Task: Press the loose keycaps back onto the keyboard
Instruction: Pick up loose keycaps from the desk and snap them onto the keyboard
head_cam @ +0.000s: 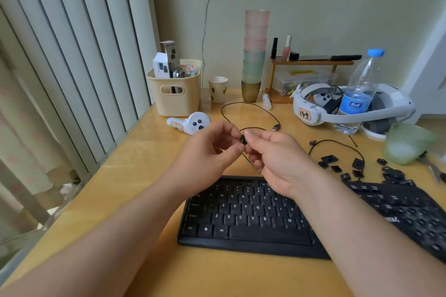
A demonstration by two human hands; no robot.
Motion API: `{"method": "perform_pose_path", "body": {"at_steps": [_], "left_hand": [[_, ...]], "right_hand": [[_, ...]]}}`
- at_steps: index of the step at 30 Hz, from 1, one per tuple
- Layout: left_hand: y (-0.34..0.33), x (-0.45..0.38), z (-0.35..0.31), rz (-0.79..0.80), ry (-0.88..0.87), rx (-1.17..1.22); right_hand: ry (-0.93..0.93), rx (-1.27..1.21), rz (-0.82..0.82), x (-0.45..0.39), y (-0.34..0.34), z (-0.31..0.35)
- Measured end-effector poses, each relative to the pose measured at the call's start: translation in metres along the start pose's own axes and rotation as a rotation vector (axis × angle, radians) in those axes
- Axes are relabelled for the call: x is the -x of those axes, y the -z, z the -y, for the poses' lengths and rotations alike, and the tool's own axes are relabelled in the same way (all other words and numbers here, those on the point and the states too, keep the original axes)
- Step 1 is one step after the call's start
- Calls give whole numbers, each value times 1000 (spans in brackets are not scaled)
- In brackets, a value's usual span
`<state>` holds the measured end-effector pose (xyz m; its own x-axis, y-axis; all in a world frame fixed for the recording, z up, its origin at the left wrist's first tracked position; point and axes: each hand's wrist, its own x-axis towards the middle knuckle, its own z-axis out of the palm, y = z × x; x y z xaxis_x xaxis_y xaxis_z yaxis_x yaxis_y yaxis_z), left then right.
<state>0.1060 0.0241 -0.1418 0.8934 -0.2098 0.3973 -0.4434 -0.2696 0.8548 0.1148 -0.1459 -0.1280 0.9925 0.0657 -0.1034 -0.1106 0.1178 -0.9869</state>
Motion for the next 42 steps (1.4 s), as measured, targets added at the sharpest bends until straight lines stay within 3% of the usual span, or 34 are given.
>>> {"method": "perform_pose_path", "body": {"at_steps": [9,15,32,34,39,42], "left_hand": [[4,13,-2,36,1,172],[8,14,-3,15,6,186],[10,16,-9,-15,-50,165],[14,16,-10,-27,-41,127],[27,15,-6,1,-63,-27],[33,15,-7,35,-70,-127]], "right_hand": [[10,2,47,20,1,-3],[23,-45,116,25,0,-1],[205,63,94,27,4,-4],[331,161,63,27,5,-4],[663,685,-61,31,7,-5],[789,821,-61,31,6,-6]]}}
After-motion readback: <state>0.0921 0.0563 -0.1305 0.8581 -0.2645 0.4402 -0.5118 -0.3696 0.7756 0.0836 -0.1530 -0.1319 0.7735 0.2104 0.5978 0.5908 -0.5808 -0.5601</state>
